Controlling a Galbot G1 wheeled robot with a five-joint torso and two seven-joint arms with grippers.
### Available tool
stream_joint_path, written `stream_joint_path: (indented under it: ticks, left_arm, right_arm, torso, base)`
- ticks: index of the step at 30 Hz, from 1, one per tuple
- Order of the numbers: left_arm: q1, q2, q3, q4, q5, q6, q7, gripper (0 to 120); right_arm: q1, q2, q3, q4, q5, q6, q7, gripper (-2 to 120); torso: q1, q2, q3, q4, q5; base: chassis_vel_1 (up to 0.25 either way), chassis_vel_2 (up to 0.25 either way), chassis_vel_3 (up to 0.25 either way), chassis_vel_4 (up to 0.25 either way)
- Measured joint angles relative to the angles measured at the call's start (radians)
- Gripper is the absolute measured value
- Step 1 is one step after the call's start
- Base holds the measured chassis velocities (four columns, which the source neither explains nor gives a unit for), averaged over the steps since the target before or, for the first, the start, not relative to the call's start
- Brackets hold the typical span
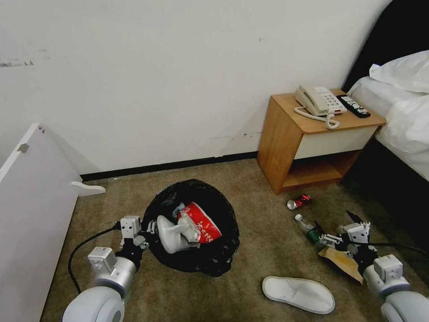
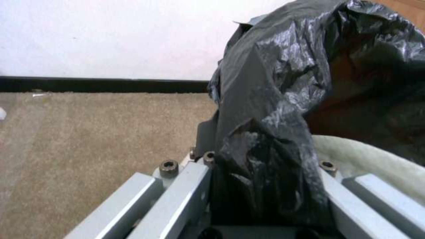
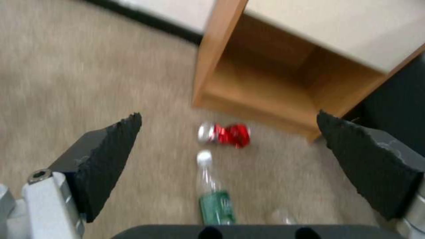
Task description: Pick up the trash bin, then pick up the garbage from the floor and place it into the trash bin.
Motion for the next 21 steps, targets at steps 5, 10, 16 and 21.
stream_joint_path:
  ticks: [5,10,16,21]
  left_arm:
    - [-0.007,-0.021,0.002,0.013,0.003,-0.006,0.0,4]
    - [-0.006,-0.049,0.0,0.032,0.026,-0.014,0.0,4]
    - [0.004,-0.082,-0.002,0.039,0.056,-0.021,0.0,4]
    - [0.006,-0.087,-0.009,0.046,0.063,-0.025,0.001,4]
  right_arm:
    - [-0.012,-0.095,-0.038,-0.051,0.011,-0.053,0.011,100]
    - [-0.011,-0.181,-0.07,-0.065,0.037,-0.111,0.0,100]
    - [-0.017,-0.317,-0.13,-0.074,0.141,-0.185,-0.001,100]
    - [0.016,-0.407,-0.207,-0.09,0.242,-0.217,0.01,100]
  torso:
    - [0.0,0.0,0.0,-0.0007,0.0]
    - [0.0,0.0,0.0,-0.0005,0.0]
    - [0.0,0.0,0.0,-0.0003,0.0001]
    - [0.0,0.0,0.0,-0.0006,0.0002]
  base:
    - [0.0,0.0,0.0,0.0]
    - [0.0,0.0,0.0,0.0]
    - [0.0,0.0,0.0,0.0]
    - [0.0,0.0,0.0,0.0]
